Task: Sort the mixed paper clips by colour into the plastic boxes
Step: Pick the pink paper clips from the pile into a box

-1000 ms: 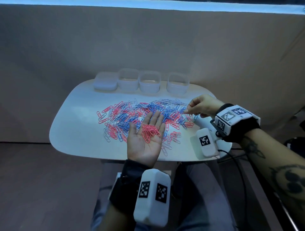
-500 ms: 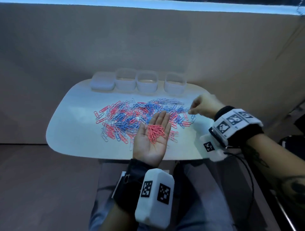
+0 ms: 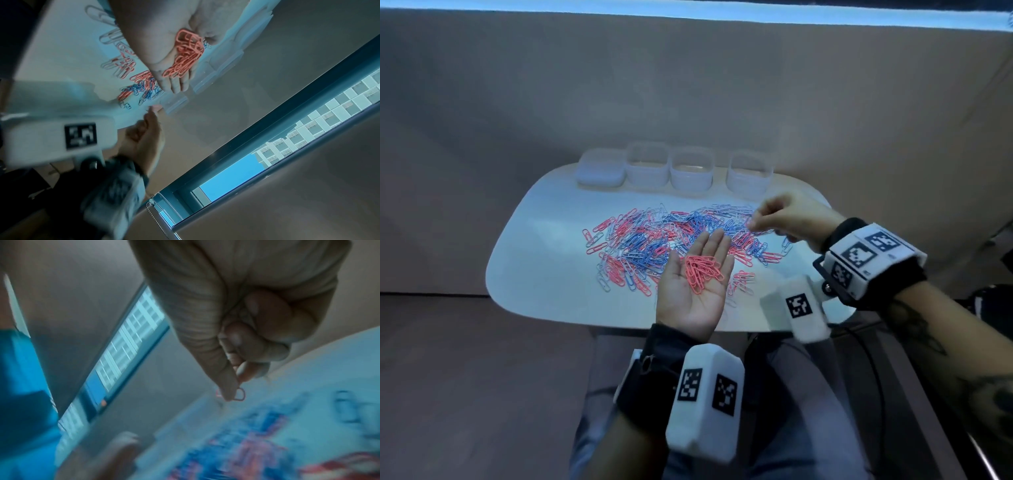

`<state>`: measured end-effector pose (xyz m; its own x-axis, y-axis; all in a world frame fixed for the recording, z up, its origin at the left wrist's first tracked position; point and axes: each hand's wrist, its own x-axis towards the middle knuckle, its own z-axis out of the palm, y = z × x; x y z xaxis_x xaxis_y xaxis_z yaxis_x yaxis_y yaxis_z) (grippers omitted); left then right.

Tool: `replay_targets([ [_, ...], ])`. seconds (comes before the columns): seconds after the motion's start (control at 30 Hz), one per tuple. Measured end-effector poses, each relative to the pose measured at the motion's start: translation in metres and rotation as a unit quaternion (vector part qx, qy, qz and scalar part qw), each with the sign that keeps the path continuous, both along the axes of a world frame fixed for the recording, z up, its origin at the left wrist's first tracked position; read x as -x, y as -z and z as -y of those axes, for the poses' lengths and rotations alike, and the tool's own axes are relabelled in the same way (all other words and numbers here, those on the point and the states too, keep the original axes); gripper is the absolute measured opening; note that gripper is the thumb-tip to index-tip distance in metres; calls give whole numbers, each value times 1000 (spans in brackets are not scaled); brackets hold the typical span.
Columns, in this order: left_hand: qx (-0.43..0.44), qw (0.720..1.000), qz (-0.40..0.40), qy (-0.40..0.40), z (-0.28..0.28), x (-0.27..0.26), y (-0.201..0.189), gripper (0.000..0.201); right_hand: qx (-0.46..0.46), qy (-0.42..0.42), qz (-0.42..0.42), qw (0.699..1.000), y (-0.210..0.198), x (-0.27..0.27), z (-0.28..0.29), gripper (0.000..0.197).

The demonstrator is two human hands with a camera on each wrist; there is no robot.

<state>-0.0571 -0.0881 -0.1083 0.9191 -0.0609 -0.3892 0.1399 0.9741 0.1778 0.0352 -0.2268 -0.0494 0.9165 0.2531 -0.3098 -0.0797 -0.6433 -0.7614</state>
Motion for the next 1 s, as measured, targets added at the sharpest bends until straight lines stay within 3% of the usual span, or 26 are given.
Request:
replay_targets([
  [0.07,3,1000,1,2,4,-1,-2,55,-67,-71,-12,995,-9,20,-16,18],
  [0.13,-2,1000,0,11,6,-2,-5,55,-52,-115,52,991,-13,34,-24,10],
  [0.23,8,1000,3,26,-1,-3,-7,57,-13,-37,212,976,-16,28,-8,6],
  [0.3,20,999,12,27,-8,-3,-7,58,-3,39,241,970,-16,17,13,7],
  [0.47,17,999,36,9,-16,-3,-3,56,230,-42,143,962,24,8,33,12],
  [0.6,8,999,34,6,-16,0,-2,55,269,-62,112,955,44,0,26,14],
  [0.8,0,1000,25,9,-14,3,-3,57,303,-115,55,945,38,-5,14,7],
  [0.9,1,1000,22,11,-12,5,-4,58,350,-139,76,923,35,0,10,4],
  [1.0,-3,1000,18,16,-9,7,-7,58,441,-181,136,869,31,11,3,15],
])
